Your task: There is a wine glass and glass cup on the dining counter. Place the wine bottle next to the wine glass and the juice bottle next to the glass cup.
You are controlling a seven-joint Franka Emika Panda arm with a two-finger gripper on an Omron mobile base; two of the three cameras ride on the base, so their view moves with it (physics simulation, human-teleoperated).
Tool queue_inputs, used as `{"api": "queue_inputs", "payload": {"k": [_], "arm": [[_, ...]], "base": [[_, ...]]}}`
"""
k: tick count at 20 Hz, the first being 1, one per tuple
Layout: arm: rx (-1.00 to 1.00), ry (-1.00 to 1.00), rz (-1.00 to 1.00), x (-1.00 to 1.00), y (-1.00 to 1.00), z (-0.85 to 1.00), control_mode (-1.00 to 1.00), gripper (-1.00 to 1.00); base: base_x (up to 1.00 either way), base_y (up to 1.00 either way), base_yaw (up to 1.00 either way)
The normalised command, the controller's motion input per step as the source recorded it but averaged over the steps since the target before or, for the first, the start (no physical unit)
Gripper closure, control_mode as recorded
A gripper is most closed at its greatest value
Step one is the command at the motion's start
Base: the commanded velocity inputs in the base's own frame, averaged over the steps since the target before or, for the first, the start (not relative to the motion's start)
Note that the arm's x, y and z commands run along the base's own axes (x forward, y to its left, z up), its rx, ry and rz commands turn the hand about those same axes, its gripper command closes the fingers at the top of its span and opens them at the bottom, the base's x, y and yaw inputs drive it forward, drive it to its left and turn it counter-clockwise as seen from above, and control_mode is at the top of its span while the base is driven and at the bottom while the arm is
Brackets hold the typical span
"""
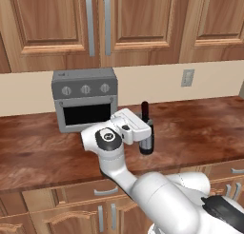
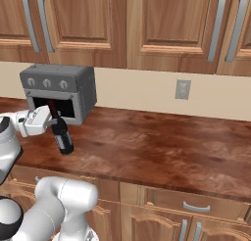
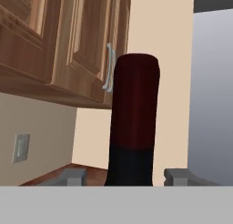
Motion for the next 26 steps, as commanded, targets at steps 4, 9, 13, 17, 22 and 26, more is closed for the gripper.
{"api": "queue_inputs", "payload": {"k": [4, 9, 13, 17, 22, 26], "arm": [[0.0, 0.0, 0.0, 0.0, 0.0, 0.0, -1.0, 1.0], [0.0, 0.0, 0.0, 0.0, 0.0, 0.0, 1.0, 1.0], [0.0, 0.0, 0.0, 0.0, 0.0, 0.0, 1.0, 1.0], [0.0, 0.0, 0.0, 0.0, 0.0, 0.0, 1.0, 1.0], [0.0, 0.0, 0.0, 0.0, 0.0, 0.0, 1.0, 1.0], [0.0, 0.0, 0.0, 0.0, 0.0, 0.0, 1.0, 1.0]], "base": [[0.0, 0.0, 0.0], [0.0, 0.0, 0.0], [-0.12, 0.04, 0.0], [-0.37, 0.14, 0.0], [-0.51, 0.13, 0.01], [-0.52, 0.24, 0.25]]}}
